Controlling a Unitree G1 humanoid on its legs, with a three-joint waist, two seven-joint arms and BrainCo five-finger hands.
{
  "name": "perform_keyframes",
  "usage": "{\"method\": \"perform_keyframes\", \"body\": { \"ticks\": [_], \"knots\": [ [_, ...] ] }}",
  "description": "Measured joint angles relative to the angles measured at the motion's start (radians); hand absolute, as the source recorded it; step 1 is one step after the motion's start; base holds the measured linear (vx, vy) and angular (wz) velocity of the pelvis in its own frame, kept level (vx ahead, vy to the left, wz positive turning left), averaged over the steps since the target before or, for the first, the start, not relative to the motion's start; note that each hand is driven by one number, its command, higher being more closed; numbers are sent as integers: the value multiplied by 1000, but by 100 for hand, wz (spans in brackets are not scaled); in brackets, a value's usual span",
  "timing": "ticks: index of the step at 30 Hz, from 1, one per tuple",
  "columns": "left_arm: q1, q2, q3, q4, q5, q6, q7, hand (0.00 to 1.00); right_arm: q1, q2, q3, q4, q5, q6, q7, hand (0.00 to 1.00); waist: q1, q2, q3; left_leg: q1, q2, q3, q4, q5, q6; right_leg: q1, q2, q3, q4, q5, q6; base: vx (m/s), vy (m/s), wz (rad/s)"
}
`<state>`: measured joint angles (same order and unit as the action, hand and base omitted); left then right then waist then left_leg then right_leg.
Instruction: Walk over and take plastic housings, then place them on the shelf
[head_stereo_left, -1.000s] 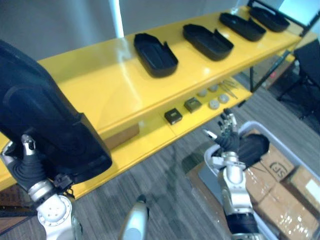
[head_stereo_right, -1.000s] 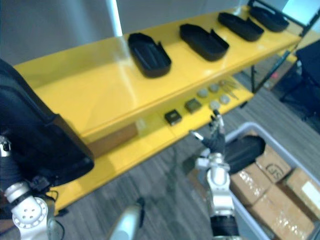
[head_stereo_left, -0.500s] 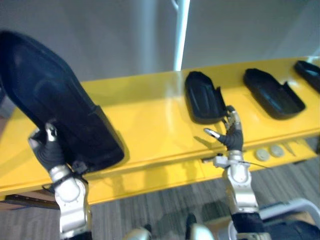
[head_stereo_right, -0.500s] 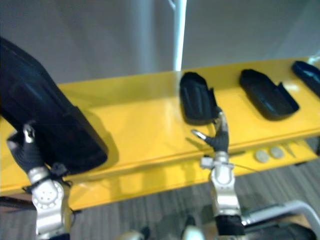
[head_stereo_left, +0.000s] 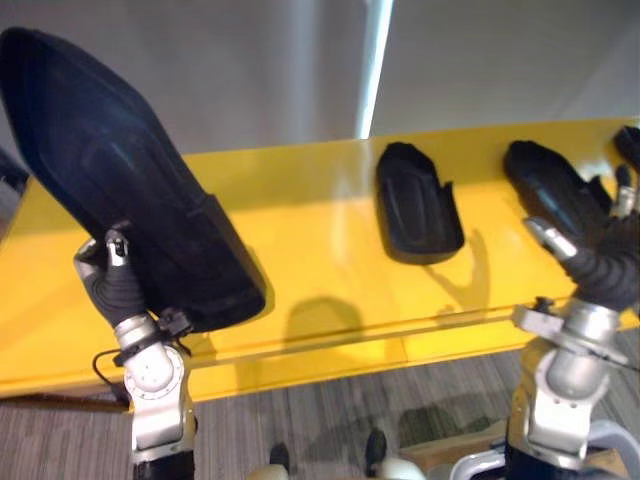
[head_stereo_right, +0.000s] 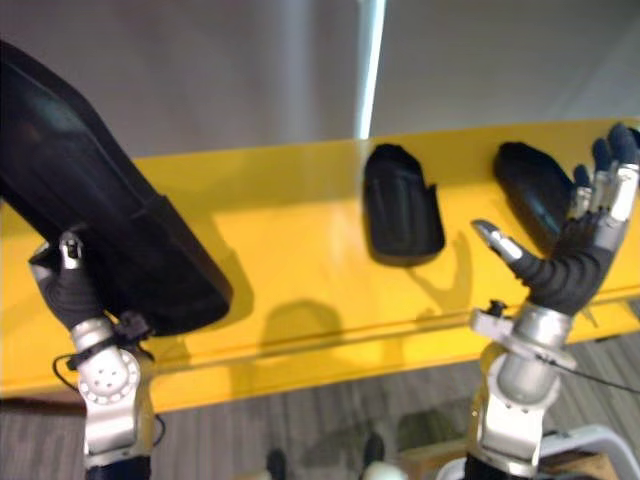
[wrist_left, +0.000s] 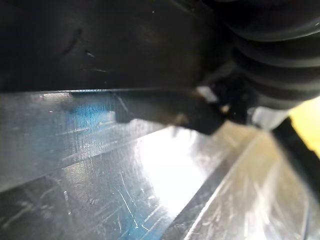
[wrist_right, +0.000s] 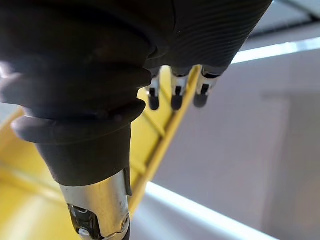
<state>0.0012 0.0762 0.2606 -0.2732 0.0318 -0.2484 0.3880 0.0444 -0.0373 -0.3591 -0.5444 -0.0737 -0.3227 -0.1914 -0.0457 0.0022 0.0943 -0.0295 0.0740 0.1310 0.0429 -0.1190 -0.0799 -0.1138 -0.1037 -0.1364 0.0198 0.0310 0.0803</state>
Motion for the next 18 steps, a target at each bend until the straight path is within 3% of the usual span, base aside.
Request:
{"method": "perform_keyframes", "body": {
  "ticks": [5,7,12,14,18],
  "knots": [
    [-12,70,4,2,37,24,-26,100,169,70,-141,45,-47,2,-34,0,-50,28,-22,46,0,72,-39,-2,-2,4,10,57,-28,14,7,50,9,-38],
    [-59,111,6,35,58,39,-32,100,232,90,-202,195,-57,18,-67,0,-57,35,-28,57,1,92,-40,-3,-3,7,14,71,-31,19,6,16,2,-30],
    [-200,180,8,186,44,82,-56,100,291,113,-236,643,72,141,-65,0,-77,62,-43,64,2,98,-39,-3,-3,10,16,85,-31,20,7,-28,-13,-5],
    [-248,194,0,268,18,101,-79,100,293,105,-246,839,100,199,-18,0,-77,77,-53,64,3,97,-36,-2,-3,13,17,85,-31,22,6,-50,-23,1],
    [-289,195,-18,373,7,136,-102,100,259,72,-244,1066,119,244,45,0,-74,84,-57,70,4,89,-34,-2,-3,31,17,80,-33,25,4,-71,-16,6]
  ]
}}
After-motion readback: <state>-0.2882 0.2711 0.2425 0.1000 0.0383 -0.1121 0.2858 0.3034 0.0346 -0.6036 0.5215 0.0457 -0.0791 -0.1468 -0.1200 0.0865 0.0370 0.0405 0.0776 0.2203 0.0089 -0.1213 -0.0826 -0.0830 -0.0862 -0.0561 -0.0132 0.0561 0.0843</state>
